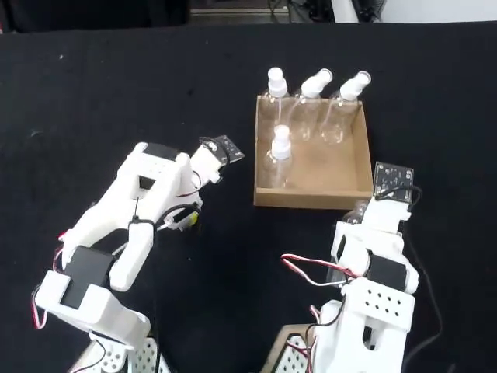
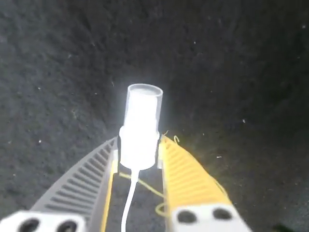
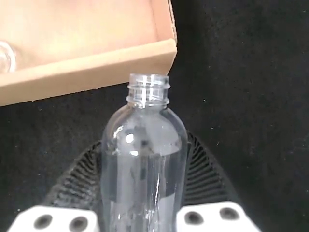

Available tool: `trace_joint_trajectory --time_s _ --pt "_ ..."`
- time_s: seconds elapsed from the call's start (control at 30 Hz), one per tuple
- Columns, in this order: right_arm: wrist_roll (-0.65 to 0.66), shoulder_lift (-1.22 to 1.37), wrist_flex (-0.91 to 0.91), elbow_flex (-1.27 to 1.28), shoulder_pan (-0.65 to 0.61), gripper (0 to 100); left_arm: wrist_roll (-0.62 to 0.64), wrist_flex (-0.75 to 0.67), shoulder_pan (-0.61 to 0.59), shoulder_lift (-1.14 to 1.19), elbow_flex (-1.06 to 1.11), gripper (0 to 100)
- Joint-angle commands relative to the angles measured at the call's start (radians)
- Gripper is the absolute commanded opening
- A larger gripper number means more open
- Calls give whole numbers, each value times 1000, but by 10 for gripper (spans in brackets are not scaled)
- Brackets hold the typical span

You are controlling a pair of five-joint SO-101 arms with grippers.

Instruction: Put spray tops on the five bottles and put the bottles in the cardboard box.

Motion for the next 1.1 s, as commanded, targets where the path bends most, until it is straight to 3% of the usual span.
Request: trace_joint_trajectory --time_s 0.0,0.27,0.4,0.67,0.87,1.07 --pt "5 -22 -14 -44 3 11 20 43 -12 -49 18 30" --pt "21 -22 138 -274 -8 11 58 164 -170 -408 27 30" --pt "72 -22 233 -435 -68 11 181 169 -226 -563 44 30" --pt "72 -22 351 -645 -479 11 387 15 -196 -717 31 30" --pt "71 -22 213 -616 -799 11 594 -110 -176 -715 33 30" --pt "-32 -22 -68 -372 -936 11 712 -115 -193 -727 38 30"
